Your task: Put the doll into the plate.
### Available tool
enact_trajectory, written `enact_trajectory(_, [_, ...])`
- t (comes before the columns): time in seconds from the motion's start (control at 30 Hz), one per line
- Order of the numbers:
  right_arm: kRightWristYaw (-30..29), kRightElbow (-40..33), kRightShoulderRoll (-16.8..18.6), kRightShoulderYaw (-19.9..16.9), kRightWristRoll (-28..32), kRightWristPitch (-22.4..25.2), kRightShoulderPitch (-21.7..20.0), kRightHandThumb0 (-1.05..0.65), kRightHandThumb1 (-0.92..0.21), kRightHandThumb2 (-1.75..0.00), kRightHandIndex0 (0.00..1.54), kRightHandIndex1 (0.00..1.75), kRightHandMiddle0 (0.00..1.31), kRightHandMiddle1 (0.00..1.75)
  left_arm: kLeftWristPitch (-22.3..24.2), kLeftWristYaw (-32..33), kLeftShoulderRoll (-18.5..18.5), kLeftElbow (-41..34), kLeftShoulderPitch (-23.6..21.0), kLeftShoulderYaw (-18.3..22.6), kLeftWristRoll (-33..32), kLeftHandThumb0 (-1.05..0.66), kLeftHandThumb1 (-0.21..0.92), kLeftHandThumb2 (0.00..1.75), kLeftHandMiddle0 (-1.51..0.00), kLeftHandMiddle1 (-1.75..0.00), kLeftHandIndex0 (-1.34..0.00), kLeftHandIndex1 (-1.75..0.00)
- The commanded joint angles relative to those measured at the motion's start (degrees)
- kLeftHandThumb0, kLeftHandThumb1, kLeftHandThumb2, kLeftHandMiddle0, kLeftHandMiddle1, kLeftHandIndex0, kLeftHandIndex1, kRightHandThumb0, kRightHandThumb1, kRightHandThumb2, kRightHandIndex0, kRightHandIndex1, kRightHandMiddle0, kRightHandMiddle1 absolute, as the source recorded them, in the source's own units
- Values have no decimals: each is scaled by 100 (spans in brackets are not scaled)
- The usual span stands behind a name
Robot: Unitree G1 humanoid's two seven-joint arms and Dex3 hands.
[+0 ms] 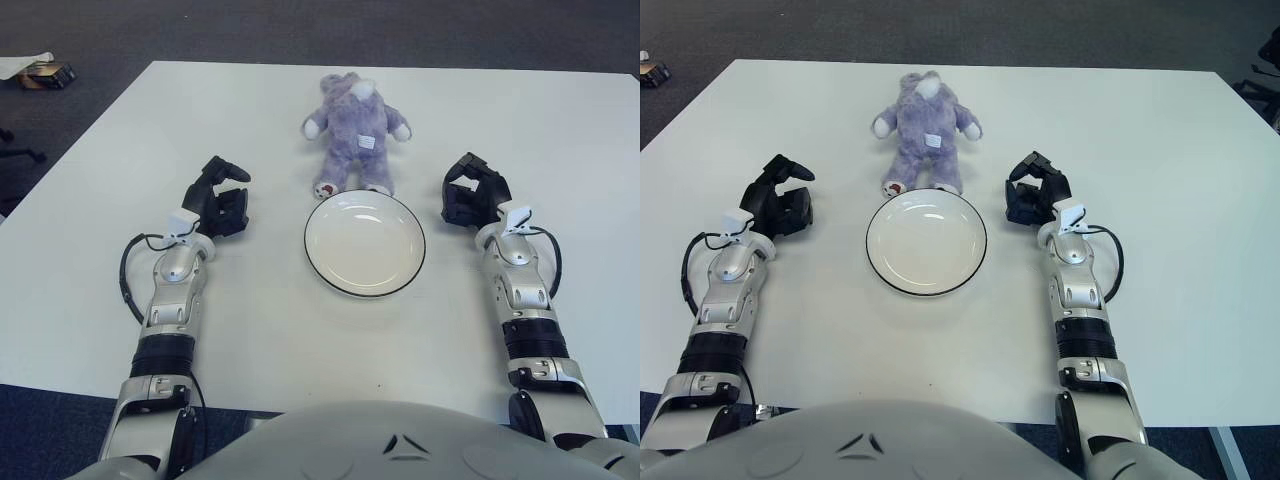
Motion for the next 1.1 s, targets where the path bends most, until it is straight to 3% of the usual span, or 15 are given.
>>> enact_trajectory(0.0, [-87,9,-85,-98,-73,378,114,-45,-40,-121,107,175,55,175,135,158,-167,160,260,-83,141,-39,62,94,-112,-175,-38,-175])
enact_trajectory(0.53, [-48,-227,-390,107,-619,99,-250,-43,-48,-111,98,175,48,175,179,255,-257,181,241,-174,162,-40,61,95,-112,-175,-39,-175])
enact_trajectory(1.07, [96,198,-819,330,-1144,-498,-764,-41,-54,-103,88,175,44,175,160,357,-301,136,262,-227,192,-40,60,96,-114,-175,-40,-175])
